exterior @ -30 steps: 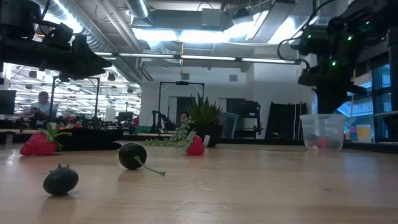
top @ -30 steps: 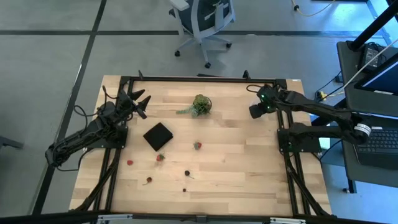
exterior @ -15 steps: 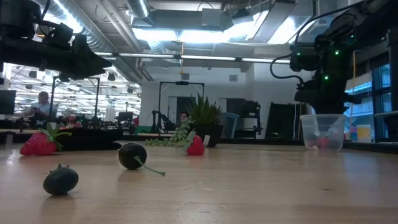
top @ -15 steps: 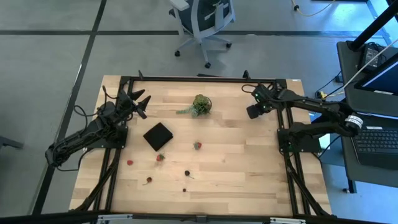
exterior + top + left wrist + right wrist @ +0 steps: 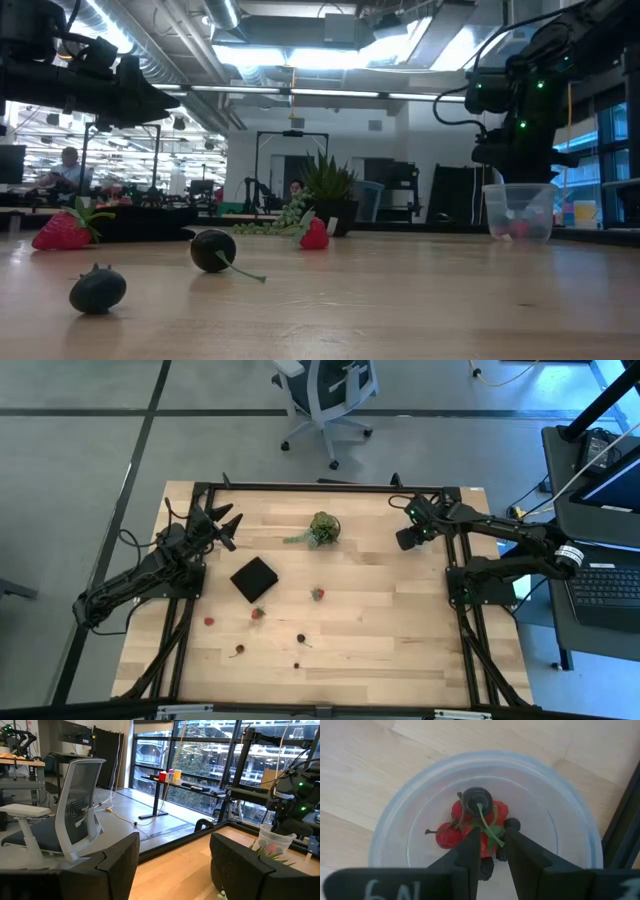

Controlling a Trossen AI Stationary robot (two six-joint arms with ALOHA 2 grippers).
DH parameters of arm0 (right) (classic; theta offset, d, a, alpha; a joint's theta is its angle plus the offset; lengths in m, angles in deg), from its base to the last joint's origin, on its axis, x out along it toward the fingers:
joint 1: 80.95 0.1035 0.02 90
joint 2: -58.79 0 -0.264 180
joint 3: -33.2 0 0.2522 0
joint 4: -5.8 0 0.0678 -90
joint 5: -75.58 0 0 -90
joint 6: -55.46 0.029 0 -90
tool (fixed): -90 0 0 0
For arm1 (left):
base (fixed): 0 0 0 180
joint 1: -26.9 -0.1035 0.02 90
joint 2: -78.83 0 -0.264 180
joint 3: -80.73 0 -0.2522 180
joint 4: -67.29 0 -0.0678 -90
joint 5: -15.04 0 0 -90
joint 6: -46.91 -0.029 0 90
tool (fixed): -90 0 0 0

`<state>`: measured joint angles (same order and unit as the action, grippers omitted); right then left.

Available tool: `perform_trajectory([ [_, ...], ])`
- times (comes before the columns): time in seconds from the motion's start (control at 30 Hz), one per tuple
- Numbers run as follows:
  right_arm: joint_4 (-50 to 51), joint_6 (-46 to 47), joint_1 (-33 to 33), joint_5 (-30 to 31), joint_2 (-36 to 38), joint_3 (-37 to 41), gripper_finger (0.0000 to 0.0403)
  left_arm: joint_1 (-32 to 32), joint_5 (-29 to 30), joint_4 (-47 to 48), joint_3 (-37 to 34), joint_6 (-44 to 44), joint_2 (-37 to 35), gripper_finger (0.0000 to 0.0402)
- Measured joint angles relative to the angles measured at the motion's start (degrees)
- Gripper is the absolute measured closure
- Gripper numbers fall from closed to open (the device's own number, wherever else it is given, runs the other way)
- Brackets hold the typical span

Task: Pick and placing Produce into tupperware
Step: Put the right red strawberry into the bin

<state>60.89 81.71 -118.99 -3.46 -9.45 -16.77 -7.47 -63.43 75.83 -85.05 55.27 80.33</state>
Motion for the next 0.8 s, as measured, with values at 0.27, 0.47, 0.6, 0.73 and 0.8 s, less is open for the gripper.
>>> perform_trajectory([
  [0.27, 1.21, -2.86, 0.88, 0.11, 5.28, -6.93, 0.031, -0.02, 0.0, 0.0, 0.02, 0.0, 0.0, 0.0166],
  [0.47, -3.73, -7.19, 8.58, 0.14, 12.42, -10.55, 0.031, -0.01, -0.01, -0.02, 0.0, 0.05, -0.02, 0.0166],
  [0.6, -13.72, -8.98, 17.09, 0.04, 18.05, -6.52, 0.031, 0.0, -0.02, -0.02, 0.0, 0.07, 0.0, 0.0166],
  [0.73, -26.79, -11.53, 26.39, 0.03, 22.3, 1.29, 0.031, -0.01, -0.02, -0.02, 0.0, 0.07, -0.01, 0.0166],
  [0.8, -34.18, -13.06, 30.82, -0.13, 23.62, 5.84, 0.031, -0.01, -0.01, -0.04, 0.0, 0.22, -0.02, 0.0166],
])
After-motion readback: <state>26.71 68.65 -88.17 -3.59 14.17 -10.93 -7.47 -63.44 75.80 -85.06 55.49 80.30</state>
